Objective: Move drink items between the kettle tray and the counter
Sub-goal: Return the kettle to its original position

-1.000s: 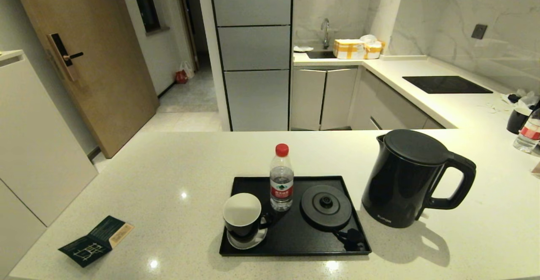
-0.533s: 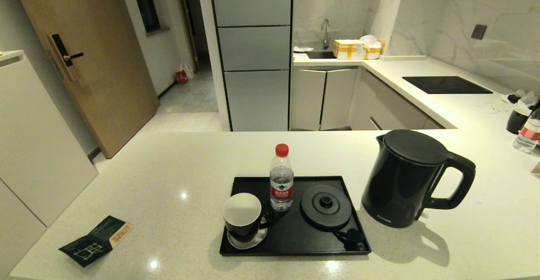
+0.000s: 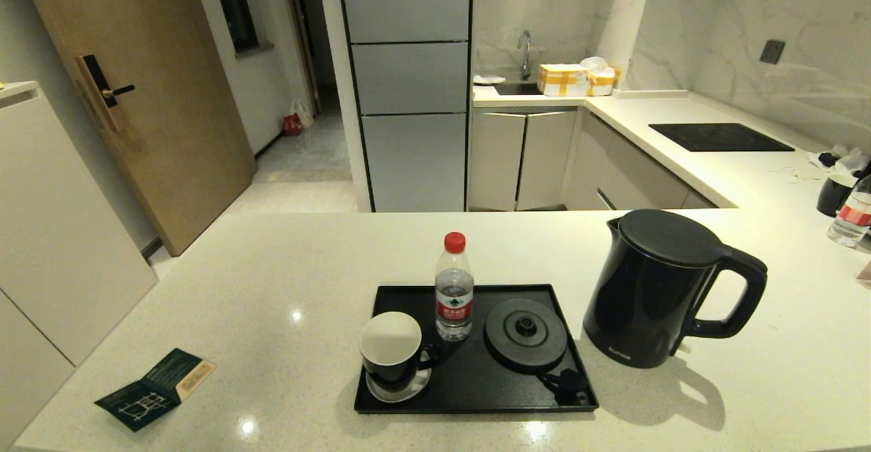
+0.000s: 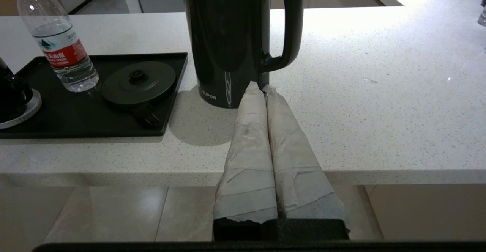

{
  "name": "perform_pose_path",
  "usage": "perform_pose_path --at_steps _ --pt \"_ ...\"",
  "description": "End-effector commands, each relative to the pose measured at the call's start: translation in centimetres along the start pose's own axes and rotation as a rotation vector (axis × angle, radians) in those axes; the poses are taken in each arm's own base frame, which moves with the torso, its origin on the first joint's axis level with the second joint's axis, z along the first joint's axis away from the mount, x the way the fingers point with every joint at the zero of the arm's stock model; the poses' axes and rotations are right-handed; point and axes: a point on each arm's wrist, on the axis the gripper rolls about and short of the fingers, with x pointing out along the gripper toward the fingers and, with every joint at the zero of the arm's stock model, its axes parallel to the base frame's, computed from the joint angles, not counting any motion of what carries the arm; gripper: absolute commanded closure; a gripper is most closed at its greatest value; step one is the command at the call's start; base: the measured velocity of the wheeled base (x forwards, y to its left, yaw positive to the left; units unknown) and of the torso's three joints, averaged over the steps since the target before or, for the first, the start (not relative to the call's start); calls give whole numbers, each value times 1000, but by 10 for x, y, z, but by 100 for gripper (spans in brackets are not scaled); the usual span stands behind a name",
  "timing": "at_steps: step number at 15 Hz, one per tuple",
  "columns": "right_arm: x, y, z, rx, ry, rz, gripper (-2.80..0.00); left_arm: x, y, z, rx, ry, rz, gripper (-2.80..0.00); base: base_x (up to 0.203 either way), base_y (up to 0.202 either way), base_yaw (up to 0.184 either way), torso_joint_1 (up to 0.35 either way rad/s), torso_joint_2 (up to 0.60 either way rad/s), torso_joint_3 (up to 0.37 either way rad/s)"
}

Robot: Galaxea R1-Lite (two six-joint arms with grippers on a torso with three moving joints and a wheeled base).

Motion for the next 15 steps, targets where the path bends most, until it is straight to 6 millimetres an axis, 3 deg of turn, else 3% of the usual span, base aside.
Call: perform_pose_path --at_steps 1,3,6,9,15 --pt "0 0 0 0 2 1 0 9 2 -4 -24 -169 21 0 0 0 0 0 0 0" --pt "0 0 0 0 3 1 0 8 3 0 -38 -198 50 0 0 0 0 0 0 0" --pt "0 0 0 0 1 1 0 6 5 -12 1 -18 148 0 0 0 0 0 0 0" --pt "0 0 0 0 3 1 0 5 5 -11 -83 -9 191 0 0 0 0 0 0 0" --pt "0 0 0 0 3 1 0 9 5 -15 145 50 145 0 0 0 0 0 0 0"
